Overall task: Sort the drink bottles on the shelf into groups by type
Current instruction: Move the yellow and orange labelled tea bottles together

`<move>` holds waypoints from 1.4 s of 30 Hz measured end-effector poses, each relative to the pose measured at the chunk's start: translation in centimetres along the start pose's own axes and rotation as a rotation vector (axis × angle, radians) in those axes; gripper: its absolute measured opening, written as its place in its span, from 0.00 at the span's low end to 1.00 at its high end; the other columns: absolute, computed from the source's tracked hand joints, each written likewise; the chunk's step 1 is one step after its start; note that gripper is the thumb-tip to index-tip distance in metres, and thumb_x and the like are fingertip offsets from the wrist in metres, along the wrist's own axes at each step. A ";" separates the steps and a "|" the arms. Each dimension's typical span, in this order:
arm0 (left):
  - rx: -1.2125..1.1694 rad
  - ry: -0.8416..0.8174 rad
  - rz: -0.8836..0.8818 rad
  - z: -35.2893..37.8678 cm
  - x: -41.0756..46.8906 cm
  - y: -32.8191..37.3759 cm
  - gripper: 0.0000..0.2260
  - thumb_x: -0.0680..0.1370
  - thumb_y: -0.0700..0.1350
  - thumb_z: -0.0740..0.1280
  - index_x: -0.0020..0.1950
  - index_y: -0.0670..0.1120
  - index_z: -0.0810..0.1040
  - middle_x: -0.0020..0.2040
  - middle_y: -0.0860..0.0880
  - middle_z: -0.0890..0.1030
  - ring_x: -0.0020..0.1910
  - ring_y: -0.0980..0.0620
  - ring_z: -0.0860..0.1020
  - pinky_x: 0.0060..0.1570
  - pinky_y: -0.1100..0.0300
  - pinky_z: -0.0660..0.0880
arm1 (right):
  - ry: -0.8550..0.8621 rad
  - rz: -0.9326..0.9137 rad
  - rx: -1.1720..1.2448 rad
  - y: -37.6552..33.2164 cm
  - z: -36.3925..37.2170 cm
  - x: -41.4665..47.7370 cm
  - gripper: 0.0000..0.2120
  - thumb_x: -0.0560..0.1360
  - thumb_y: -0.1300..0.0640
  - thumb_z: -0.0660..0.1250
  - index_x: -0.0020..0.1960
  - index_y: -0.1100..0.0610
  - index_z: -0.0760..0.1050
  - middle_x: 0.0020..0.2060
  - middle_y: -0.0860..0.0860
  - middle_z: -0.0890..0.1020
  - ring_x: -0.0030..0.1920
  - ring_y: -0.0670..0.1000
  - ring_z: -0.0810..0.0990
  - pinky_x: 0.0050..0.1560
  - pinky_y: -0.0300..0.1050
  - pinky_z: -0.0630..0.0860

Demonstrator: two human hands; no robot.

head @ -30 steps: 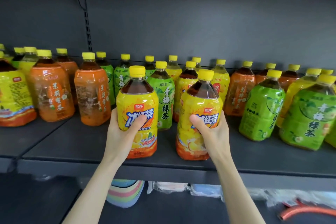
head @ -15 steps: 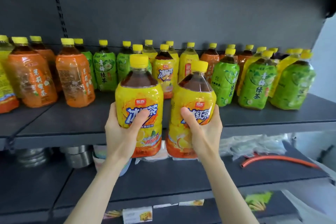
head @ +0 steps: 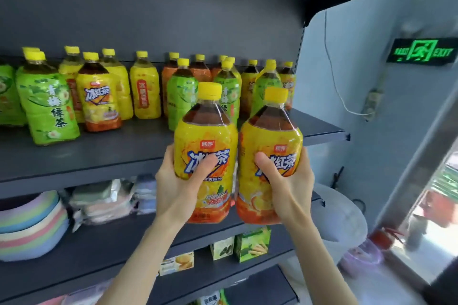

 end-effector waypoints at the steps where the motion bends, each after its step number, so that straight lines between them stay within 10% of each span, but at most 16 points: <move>1: -0.014 -0.017 -0.011 2.7 -0.6 -0.4 0.25 0.58 0.63 0.70 0.51 0.56 0.74 0.43 0.62 0.83 0.43 0.61 0.82 0.38 0.68 0.76 | 0.018 0.003 -0.005 0.5 -2.6 0.7 0.27 0.54 0.35 0.73 0.49 0.45 0.74 0.40 0.37 0.83 0.41 0.39 0.82 0.40 0.35 0.77; 26: -0.079 -0.057 0.039 39.4 15.0 -9.9 0.25 0.65 0.65 0.72 0.59 0.58 0.72 0.46 0.65 0.82 0.46 0.66 0.80 0.46 0.67 0.76 | 0.099 -0.051 -0.064 12.5 -23.4 32.6 0.26 0.53 0.32 0.72 0.46 0.44 0.74 0.39 0.42 0.83 0.40 0.41 0.82 0.42 0.40 0.78; 32: -0.131 0.071 -0.034 45.0 19.8 -13.2 0.26 0.68 0.61 0.66 0.65 0.57 0.69 0.55 0.58 0.79 0.51 0.62 0.79 0.49 0.59 0.79 | 0.013 -0.069 -0.012 15.8 -24.4 39.6 0.29 0.53 0.32 0.71 0.48 0.46 0.74 0.40 0.43 0.82 0.39 0.37 0.81 0.34 0.27 0.74; 38: 0.103 0.151 -0.037 47.9 23.5 -15.9 0.21 0.74 0.58 0.64 0.65 0.58 0.63 0.50 0.67 0.73 0.45 0.71 0.72 0.37 0.79 0.69 | -0.123 -0.051 0.076 19.3 -24.0 45.3 0.29 0.52 0.33 0.72 0.47 0.48 0.74 0.36 0.42 0.83 0.37 0.39 0.82 0.33 0.30 0.75; 42: 0.158 0.183 -0.063 48.4 25.1 -18.2 0.24 0.72 0.60 0.64 0.66 0.59 0.62 0.53 0.63 0.74 0.55 0.59 0.74 0.53 0.61 0.70 | -0.197 -0.026 0.129 21.5 -22.9 47.8 0.28 0.53 0.34 0.73 0.48 0.47 0.74 0.36 0.40 0.83 0.38 0.39 0.82 0.34 0.31 0.76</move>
Point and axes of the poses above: each hand's wrist, its own x-axis towards the middle knuckle, its own z-axis out of the palm, y = z × x, the point moved 1 cm from there along x, towards the middle knuckle
